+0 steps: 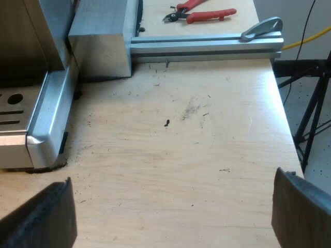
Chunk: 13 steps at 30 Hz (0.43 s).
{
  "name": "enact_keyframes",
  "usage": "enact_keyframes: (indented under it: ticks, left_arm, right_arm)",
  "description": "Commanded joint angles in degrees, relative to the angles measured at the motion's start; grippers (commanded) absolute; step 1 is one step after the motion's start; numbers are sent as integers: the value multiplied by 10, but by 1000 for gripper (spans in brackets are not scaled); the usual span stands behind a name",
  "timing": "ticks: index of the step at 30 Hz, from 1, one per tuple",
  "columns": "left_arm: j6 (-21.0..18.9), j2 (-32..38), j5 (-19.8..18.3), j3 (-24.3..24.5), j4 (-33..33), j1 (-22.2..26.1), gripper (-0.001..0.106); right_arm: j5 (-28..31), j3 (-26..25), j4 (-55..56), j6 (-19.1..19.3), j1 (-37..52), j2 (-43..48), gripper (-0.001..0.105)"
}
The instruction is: Place mug into machine
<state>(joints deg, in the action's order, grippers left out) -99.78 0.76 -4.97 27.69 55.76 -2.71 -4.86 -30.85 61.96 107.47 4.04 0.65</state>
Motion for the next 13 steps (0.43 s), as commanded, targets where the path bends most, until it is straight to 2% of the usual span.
enact_keyframes:
  ticks: [1,13]
  left_arm:
    - [2,77,-4,0,-8,-1,82]
    - [8,77,-18,0,-8,-1,82]
  right_arm:
    - [-5,-4,-5,3,3,23,78]
    - [-4,-4,-5,3,3,23,78]
